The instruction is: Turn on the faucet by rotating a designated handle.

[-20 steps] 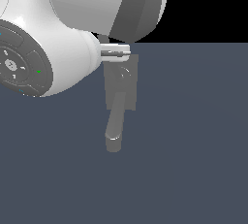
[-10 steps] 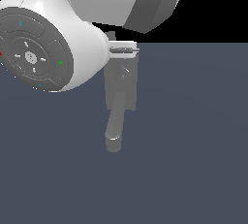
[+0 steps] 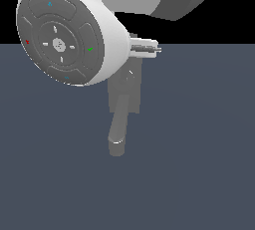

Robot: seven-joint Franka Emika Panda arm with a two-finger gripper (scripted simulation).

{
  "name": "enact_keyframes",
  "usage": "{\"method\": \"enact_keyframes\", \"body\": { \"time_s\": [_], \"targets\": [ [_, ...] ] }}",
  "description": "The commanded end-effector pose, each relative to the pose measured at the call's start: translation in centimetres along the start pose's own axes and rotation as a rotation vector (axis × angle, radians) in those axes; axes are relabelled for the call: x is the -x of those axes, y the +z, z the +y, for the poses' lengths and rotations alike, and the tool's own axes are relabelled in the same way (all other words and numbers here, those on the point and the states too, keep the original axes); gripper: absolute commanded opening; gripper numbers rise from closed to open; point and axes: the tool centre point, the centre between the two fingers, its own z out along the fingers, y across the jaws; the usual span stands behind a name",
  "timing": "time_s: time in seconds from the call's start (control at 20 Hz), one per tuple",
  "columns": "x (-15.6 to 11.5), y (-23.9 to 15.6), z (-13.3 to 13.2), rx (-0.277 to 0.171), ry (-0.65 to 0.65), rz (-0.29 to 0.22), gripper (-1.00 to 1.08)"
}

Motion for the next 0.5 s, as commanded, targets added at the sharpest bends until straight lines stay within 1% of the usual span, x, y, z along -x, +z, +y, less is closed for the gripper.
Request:
{"method": "enact_keyframes", "body": {
  "time_s": [0.0, 0.05, 0.1, 0.45],
  "targets": [
    [2.2, 0.8, -1.2, 0.046, -0.057, -0.042, -1.0],
    [2.2, 0.8, -1.2, 0.046, -0.057, -0.042, -1.0],
    [0.4, 0.0, -0.8, 0.025, 0.024, -0.063, -1.0],
    [0.4, 0.4, -3.2, 0.032, -0.003, -0.056, -1.0]
  ]
}}
